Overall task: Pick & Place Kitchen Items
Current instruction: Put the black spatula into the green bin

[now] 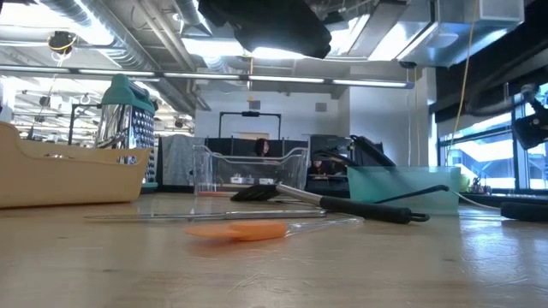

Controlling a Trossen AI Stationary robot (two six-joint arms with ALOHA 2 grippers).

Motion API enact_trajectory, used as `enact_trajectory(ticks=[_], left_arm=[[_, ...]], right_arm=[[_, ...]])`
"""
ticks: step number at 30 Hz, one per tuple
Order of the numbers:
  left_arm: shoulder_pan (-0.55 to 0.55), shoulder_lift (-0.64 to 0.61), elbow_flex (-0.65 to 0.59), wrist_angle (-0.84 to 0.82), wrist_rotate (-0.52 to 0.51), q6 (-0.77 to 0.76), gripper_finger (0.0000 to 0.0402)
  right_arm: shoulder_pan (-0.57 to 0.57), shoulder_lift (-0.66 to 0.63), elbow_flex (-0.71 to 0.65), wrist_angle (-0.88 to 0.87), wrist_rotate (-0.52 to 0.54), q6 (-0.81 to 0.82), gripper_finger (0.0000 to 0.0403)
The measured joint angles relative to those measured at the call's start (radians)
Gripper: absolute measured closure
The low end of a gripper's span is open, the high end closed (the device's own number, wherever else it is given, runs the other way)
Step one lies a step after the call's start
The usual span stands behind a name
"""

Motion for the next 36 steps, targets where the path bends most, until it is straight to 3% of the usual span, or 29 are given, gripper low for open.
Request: enact_trajectory(ticks=[7,18,23,29,36], left_arm=[[0.000,0.000,0.000,0.000,-0.004,0.000,0.0309],[0.000,0.000,0.000,0.020,-0.003,0.000,0.0309],[0.001,0.001,0.000,0.022,-0.017,0.010,0.0309],[0.018,0.001,0.000,0.023,-0.140,0.125,0.0309],[0.068,0.006,0.000,0.042,-0.081,0.264,0.0309]], right_arm=[[0.000,-0.008,-0.030,0.025,0.005,0.037,0.0183],[0.000,-0.004,-0.030,-0.011,0.029,0.065,0.0315],[0.000,-0.004,-0.027,-0.012,0.027,0.066,0.0315],[0.000,-0.003,0.049,0.002,0.016,0.045,0.0315],[0.000,-0.005,0.122,0.051,0.055,0.023,0.0315]])
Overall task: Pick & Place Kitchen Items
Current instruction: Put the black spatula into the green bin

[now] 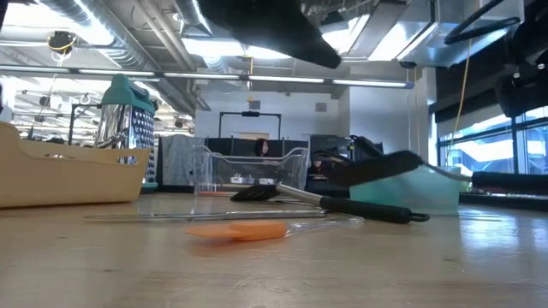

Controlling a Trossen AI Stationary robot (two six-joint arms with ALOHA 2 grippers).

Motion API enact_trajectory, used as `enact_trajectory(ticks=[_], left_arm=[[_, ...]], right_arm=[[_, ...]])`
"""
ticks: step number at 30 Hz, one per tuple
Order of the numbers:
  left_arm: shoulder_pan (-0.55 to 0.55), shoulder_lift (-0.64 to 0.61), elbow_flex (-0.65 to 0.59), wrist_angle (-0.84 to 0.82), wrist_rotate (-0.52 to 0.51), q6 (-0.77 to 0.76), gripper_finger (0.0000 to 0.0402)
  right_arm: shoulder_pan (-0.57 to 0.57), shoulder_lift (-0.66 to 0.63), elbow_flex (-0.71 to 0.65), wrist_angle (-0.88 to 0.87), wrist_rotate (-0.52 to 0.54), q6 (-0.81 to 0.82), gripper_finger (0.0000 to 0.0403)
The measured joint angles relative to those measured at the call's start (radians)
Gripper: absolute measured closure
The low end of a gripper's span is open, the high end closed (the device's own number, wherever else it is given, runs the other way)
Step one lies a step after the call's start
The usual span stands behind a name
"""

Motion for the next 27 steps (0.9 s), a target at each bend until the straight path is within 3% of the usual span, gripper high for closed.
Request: enact_trajectory(ticks=[9,15,21,23,27], left_arm=[[0.013,0.116,0.017,0.196,0.055,0.151,0.0309],[-0.016,0.135,0.126,0.209,0.034,0.329,0.0305],[0.076,0.135,0.273,-0.018,0.400,0.171,0.0268],[0.084,0.135,0.272,-0.015,0.461,0.174,0.0254],[0.114,0.135,0.272,-0.037,0.483,0.172,0.0221]], right_arm=[[-0.009,-0.002,0.039,-0.014,0.002,0.000,0.0315],[-0.015,-0.003,0.047,-0.015,-0.119,-0.001,0.0315],[-0.002,-0.003,0.047,-0.012,-0.176,-0.020,0.0315],[0.007,-0.003,0.048,-0.006,-0.192,-0.042,0.0315],[0.019,-0.003,0.049,0.001,-0.231,-0.107,0.0315]])
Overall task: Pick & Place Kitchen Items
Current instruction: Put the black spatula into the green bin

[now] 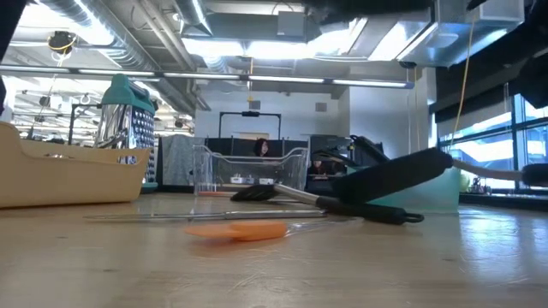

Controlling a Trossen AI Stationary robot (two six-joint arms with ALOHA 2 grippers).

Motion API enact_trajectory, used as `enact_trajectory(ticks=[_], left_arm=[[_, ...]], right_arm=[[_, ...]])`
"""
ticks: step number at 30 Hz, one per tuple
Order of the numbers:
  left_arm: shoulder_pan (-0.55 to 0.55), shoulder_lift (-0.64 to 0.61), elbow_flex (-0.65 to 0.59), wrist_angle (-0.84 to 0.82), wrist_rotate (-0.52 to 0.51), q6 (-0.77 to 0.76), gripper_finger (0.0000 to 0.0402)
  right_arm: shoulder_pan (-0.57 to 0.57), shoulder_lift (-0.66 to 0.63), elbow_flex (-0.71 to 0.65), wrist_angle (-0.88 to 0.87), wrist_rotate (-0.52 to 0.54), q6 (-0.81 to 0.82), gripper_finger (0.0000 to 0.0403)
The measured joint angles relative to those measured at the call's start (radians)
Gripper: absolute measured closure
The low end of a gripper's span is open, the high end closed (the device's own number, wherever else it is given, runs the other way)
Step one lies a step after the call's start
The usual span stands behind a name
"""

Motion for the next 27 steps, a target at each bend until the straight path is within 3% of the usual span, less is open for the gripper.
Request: enact_trajectory(ticks=[4,11,21,27], left_arm=[[0.058,0.030,-0.002,0.012,0.040,-0.011,0.0192],[0.158,0.097,-0.001,0.156,0.269,-0.097,0.0176],[0.154,0.101,0.115,0.101,0.281,-0.050,0.0176],[0.148,0.203,0.234,-0.008,0.268,-0.057,0.0176]], right_arm=[[0.007,0.000,0.017,-0.017,0.000,-0.089,0.0315],[0.008,0.000,0.105,-0.090,0.092,-0.191,0.0315],[-0.020,0.004,0.132,-0.138,0.103,-0.216,0.0315],[-0.047,0.037,0.132,-0.132,0.080,-0.238,0.0315]])
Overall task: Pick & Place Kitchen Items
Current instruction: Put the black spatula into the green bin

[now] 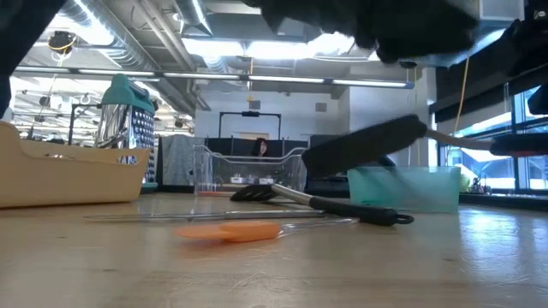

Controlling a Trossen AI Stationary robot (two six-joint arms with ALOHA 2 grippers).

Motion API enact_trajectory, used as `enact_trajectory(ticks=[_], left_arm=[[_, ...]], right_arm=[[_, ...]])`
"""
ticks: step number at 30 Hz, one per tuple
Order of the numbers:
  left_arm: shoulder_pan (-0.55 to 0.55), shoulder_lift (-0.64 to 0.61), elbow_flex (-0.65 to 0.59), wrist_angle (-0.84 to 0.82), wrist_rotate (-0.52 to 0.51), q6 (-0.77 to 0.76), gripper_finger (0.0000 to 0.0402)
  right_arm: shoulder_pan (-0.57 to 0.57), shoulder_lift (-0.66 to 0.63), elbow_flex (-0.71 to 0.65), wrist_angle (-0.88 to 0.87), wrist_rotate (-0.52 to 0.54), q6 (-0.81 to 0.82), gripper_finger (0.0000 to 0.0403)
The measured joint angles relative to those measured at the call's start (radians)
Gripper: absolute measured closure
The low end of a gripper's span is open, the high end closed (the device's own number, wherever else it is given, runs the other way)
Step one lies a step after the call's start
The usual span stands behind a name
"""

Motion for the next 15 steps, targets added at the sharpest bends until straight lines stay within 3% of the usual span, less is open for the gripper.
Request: enact_trajectory(ticks=[6,15], left_arm=[[0.004,0.127,0.149,-0.210,-0.012,0.037,0.0176],[0.036,0.195,0.240,-0.215,0.031,-0.015,0.0176]], right_arm=[[0.002,0.035,0.000,-0.003,-0.033,-0.016,0.0315],[0.015,0.040,0.011,0.005,-0.035,-0.023,0.0315]])
